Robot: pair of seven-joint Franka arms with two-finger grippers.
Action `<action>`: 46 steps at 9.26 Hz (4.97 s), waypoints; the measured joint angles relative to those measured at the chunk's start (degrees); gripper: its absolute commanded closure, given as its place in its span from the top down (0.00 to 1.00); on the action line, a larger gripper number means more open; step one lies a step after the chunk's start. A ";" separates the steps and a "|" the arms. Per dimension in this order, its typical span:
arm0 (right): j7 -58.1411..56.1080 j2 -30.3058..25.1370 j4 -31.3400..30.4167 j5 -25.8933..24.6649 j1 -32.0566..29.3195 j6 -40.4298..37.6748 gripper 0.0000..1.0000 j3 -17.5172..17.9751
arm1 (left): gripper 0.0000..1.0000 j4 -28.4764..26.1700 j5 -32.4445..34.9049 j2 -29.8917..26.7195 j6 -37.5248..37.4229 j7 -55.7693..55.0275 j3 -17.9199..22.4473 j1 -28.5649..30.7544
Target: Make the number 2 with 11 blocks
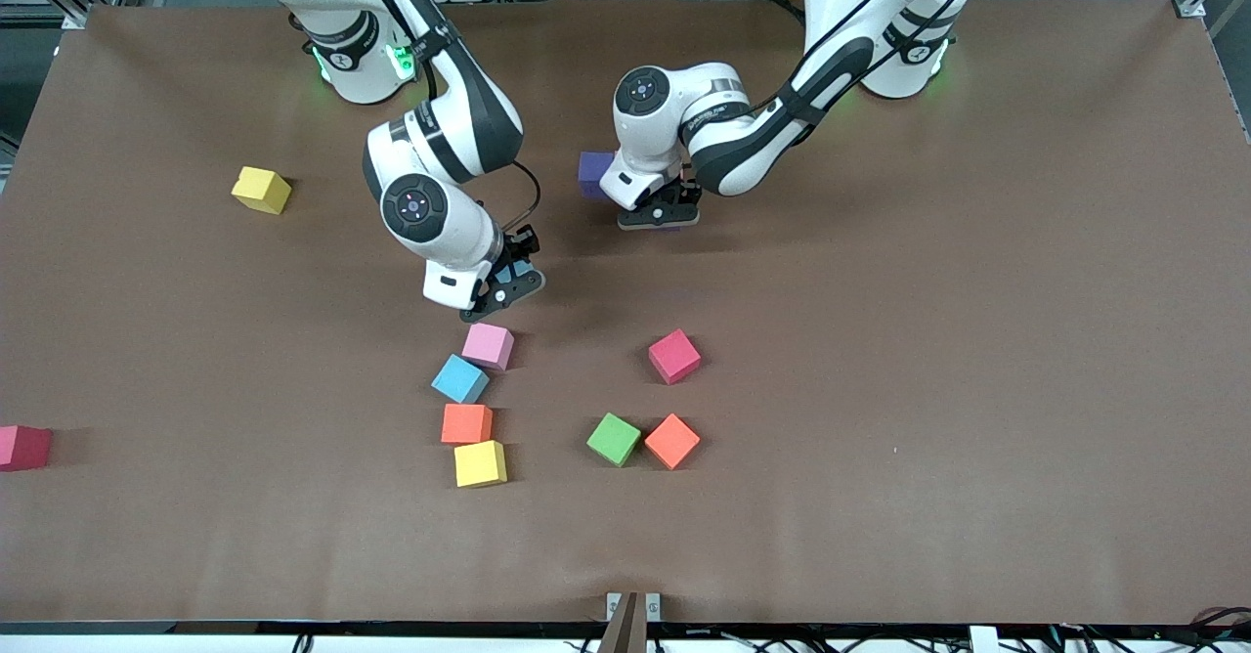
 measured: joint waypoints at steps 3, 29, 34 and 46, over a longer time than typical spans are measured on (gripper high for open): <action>-0.09 0.00 0.12 0.00 0.00 0.00 0.00 -0.01 | 1.00 -0.26 0.00 -0.17 0.15 -0.35 0.00 0.02; 35.94 15.61 15.83 0.05 10.50 6.55 0.00 4.38 | 1.00 34.10 -1.16 14.81 -2.27 -11.62 12.17 4.74; 44.90 20.04 19.63 0.05 15.09 9.45 0.00 4.51 | 1.00 37.51 -4.38 16.58 -2.27 -13.25 12.90 6.66; 48.99 22.64 22.81 0.05 15.44 8.95 0.00 5.74 | 1.00 37.99 -4.40 16.55 -2.30 -13.21 14.03 12.73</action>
